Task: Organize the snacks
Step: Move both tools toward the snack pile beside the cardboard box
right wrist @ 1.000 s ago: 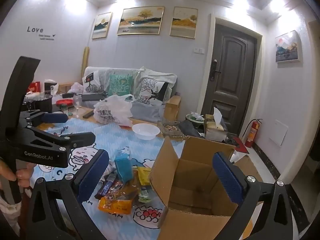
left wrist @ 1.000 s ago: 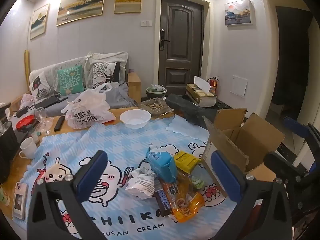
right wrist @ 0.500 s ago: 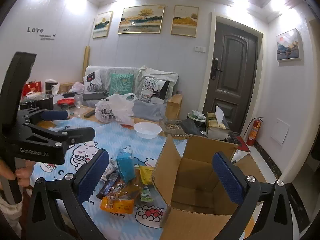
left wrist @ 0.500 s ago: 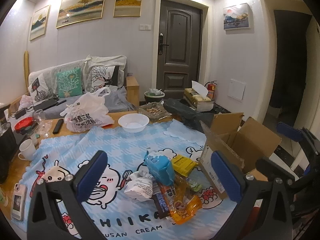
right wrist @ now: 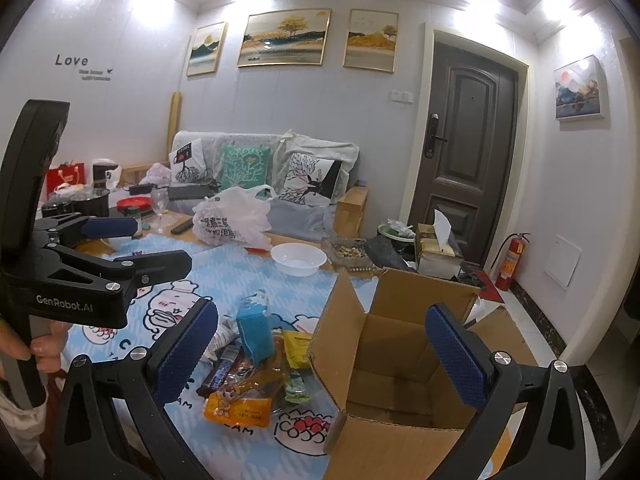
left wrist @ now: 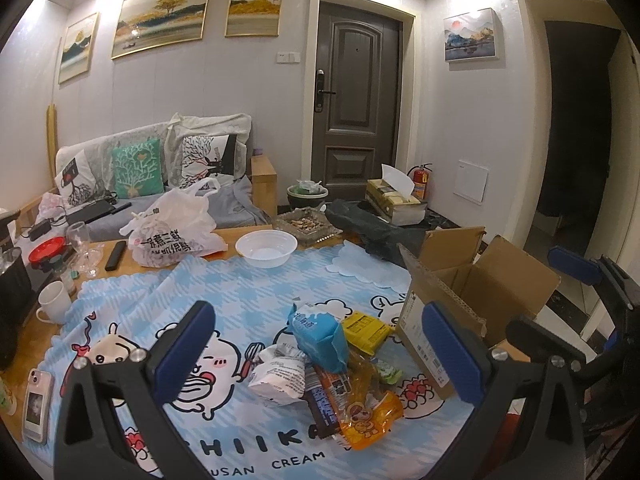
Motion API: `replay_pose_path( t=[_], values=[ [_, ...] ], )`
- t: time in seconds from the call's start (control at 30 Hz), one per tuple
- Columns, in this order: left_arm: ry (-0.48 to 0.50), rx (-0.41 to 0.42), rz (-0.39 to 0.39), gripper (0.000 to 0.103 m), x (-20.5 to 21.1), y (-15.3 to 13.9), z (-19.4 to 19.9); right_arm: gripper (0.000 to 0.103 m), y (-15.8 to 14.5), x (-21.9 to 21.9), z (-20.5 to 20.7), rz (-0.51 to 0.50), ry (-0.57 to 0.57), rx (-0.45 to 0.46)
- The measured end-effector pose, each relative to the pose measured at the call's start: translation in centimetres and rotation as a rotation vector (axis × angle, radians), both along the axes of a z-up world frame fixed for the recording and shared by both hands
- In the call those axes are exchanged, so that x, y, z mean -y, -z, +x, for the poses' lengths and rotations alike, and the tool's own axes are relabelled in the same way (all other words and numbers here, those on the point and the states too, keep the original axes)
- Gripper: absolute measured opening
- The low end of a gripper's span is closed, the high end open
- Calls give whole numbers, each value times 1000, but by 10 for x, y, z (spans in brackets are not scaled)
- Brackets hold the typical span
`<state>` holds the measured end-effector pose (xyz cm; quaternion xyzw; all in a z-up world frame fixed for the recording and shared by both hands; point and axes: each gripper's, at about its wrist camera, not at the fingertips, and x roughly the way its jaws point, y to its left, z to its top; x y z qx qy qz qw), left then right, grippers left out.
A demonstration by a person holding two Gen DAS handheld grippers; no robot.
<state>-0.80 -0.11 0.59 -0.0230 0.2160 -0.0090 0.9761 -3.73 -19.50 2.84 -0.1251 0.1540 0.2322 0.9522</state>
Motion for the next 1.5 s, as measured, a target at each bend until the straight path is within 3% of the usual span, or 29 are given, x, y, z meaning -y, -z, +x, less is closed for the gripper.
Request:
replay_pose_path(
  t=[1.17, 1.5],
  values=[
    [3, -11, -14, 102, -7, 6, 4, 103, 6, -2, 5, 3, 4, -15],
    [-7, -4, -13, 102, -35, 9, 11, 103, 3, -9, -1, 108, -42, -60]
  ],
)
